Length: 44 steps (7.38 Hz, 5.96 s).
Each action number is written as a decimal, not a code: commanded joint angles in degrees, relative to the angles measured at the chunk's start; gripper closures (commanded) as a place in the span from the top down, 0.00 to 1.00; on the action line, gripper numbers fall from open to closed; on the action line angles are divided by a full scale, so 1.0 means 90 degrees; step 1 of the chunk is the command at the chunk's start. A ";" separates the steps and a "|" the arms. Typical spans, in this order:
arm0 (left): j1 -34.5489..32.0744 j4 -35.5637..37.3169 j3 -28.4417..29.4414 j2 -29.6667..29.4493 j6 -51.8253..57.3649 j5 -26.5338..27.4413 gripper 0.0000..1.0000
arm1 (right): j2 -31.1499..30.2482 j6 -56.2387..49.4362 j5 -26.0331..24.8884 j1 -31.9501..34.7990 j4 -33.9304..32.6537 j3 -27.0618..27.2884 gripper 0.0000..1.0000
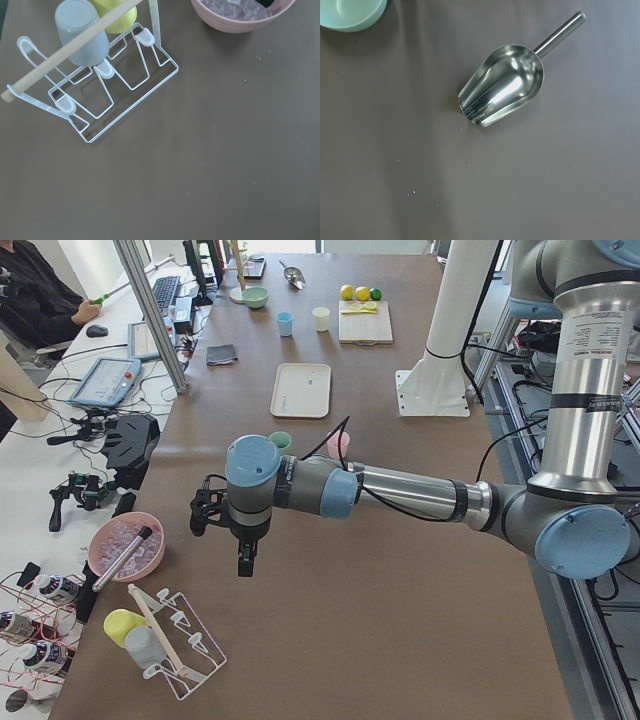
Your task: Place all cups on tray
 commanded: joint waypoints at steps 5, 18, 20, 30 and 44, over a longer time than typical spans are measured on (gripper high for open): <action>0.1334 -0.2595 0.0862 -0.0472 -0.1485 -0.0413 0.98 | 0.0045 0.0016 0.0123 0.0000 0.0135 0.0052 1.00; 0.6395 -0.1992 -0.2010 0.0042 -0.6161 0.2634 0.97 | 0.0015 0.0201 0.0817 -0.0059 0.1356 -0.0427 1.00; 0.6523 -0.2002 -0.2000 0.0111 -0.6152 0.2634 0.84 | 0.0151 0.0697 0.0817 -0.0253 0.1327 -0.0213 1.00; 0.6077 -0.1470 -0.2069 -0.0625 -0.6190 0.2033 0.00 | 0.1196 0.3527 0.0292 -0.2321 0.1395 0.0110 1.00; 0.6511 0.0918 -0.0750 -0.4068 -0.6982 0.2796 0.00 | 0.0239 0.6149 -0.1117 -0.5176 0.4090 0.0071 0.00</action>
